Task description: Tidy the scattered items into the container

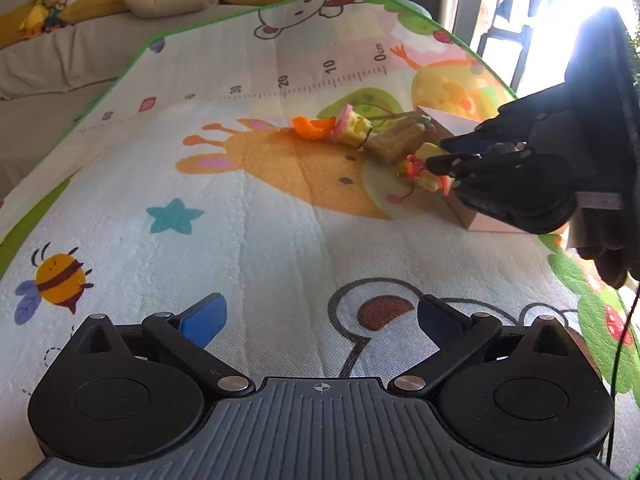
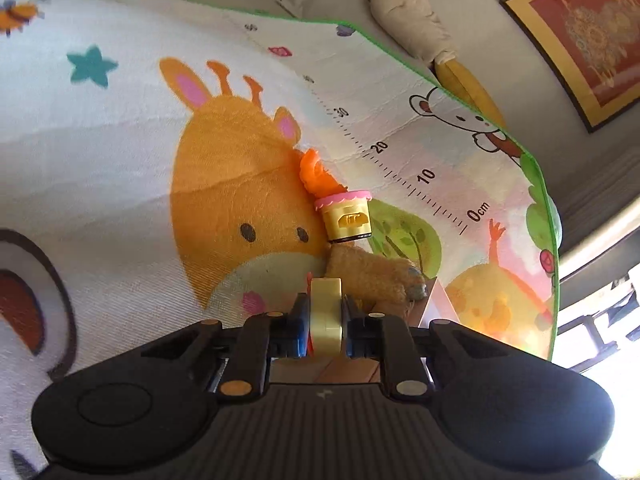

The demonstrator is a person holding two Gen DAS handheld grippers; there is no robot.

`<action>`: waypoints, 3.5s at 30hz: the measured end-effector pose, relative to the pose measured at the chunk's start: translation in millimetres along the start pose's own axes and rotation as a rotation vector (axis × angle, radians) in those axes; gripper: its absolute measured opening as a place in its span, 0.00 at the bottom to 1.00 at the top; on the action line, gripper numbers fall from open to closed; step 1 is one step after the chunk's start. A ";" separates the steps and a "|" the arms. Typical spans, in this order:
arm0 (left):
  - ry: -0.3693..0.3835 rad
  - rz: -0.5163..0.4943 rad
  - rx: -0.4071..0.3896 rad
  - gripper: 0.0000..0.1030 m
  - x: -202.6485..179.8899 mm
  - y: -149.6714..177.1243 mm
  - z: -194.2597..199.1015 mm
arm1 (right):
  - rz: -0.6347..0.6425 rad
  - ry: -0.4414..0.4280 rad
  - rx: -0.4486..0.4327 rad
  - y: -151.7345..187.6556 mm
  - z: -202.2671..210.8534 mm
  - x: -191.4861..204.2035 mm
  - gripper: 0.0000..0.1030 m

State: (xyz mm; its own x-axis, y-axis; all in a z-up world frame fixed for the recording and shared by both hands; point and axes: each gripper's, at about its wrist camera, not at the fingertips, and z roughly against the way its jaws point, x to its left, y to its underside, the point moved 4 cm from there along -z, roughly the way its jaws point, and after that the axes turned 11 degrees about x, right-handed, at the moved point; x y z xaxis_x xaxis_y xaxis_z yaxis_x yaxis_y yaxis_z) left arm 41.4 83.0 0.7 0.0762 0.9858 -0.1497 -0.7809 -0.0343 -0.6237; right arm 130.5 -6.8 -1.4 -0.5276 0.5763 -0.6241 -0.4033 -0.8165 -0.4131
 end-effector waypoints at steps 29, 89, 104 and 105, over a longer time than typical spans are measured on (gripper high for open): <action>-0.106 -0.429 -0.201 0.95 -87.1 -104.3 -57.6 | -0.833 -0.334 0.016 207.2 37.9 -63.0 0.69; 0.101 -0.237 0.032 0.97 -74.2 4.3 -16.2 | -1.180 -0.256 -0.129 196.0 -27.6 -171.6 1.00; 0.105 -0.181 0.036 0.99 -60.9 0.5 -28.1 | -0.767 -0.288 -0.055 183.3 20.2 -91.2 0.66; 0.105 -0.179 0.037 0.99 -61.3 0.1 -28.5 | -0.739 -0.278 -0.021 185.2 17.4 -84.3 0.56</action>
State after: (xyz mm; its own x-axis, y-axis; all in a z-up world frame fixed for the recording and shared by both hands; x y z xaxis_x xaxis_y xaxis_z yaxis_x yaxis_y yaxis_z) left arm 54.3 17.9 -12.1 0.2788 0.9529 -0.1196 -0.7710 0.1478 -0.6194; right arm 87.2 -206.0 -13.7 -0.2969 0.9549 0.0043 -0.7094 -0.2176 -0.6704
